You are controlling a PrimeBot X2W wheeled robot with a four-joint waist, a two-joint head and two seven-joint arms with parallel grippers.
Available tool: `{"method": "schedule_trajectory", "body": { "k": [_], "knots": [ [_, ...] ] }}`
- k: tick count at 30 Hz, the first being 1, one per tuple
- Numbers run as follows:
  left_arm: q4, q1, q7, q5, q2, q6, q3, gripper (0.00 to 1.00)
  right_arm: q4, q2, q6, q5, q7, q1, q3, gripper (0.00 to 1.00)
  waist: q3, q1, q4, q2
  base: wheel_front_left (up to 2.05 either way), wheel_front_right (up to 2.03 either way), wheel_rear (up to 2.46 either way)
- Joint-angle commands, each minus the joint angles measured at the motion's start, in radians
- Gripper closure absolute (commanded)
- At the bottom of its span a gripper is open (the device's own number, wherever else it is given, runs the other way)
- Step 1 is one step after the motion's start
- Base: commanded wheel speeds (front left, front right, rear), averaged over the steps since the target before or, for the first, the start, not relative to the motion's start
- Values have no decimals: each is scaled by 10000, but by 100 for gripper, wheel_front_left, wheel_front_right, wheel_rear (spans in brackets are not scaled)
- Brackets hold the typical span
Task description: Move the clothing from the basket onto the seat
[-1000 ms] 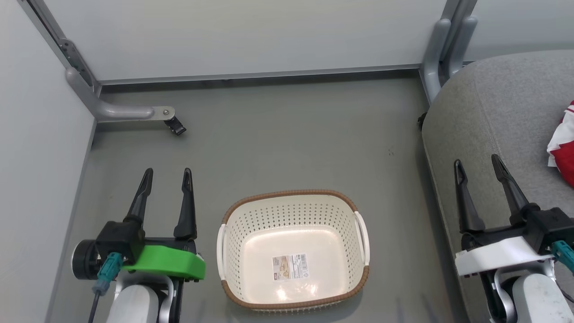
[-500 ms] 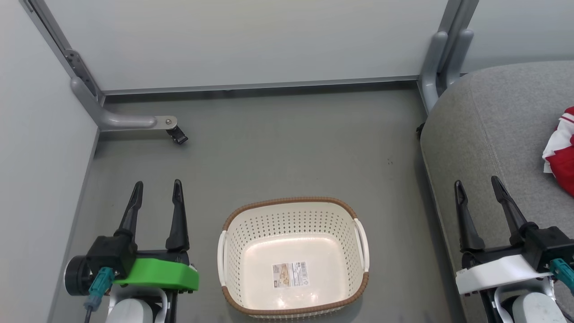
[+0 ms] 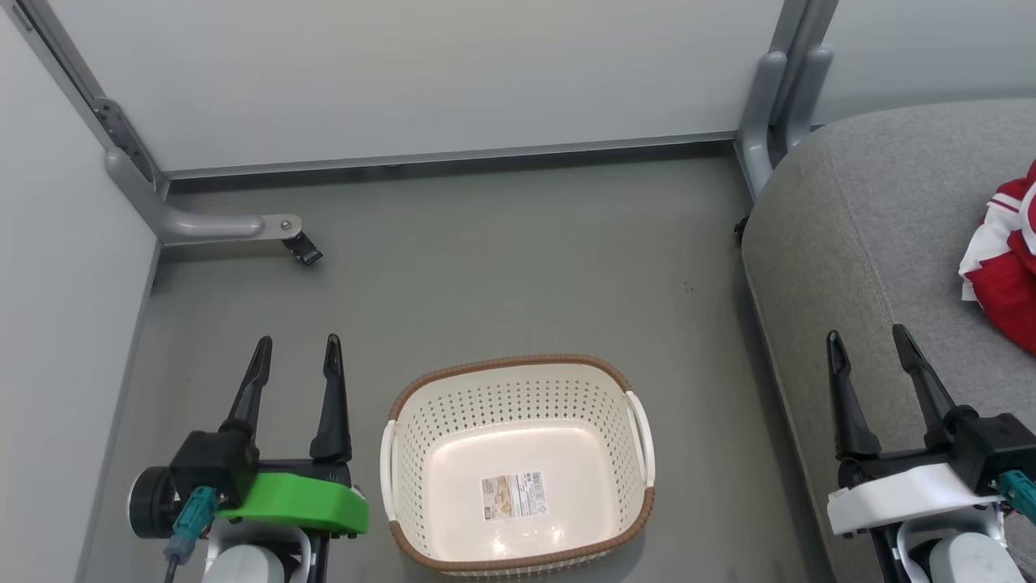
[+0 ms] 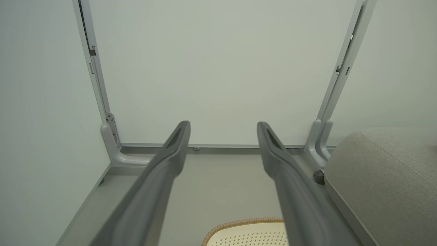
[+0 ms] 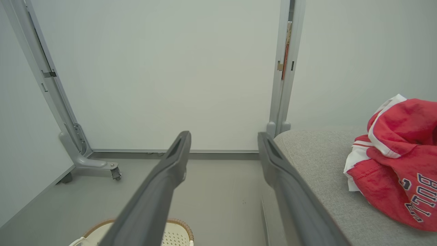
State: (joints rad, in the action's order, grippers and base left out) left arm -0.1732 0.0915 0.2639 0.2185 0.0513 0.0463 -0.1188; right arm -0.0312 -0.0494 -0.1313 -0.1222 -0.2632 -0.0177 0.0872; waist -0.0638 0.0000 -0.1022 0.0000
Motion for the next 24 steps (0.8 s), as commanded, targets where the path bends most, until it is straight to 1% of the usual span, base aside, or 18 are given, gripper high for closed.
{"method": "schedule_trajectory", "body": {
  "k": [1, 9, 24],
  "knots": [
    [-27, 101, 7, 21, -7, -31, -8, 0, 14, -24, 11, -20, -23, 76, 21, 0, -49, 0, 65, 0, 0, 0, 0],
    [-65, 183, 7, -21, -7, -47, -24, 0, 40, -24, 11, -48, -23, 12, 70, 0, -123, 0, 224, 0, 0, 0, 0],
    [-84, 310, 7, -154, -7, -97, -21, 0, 95, -24, 11, -104, -23, -82, 121, 0, -286, 0, 325, 0, 0, 0, 0]
  ]
}}
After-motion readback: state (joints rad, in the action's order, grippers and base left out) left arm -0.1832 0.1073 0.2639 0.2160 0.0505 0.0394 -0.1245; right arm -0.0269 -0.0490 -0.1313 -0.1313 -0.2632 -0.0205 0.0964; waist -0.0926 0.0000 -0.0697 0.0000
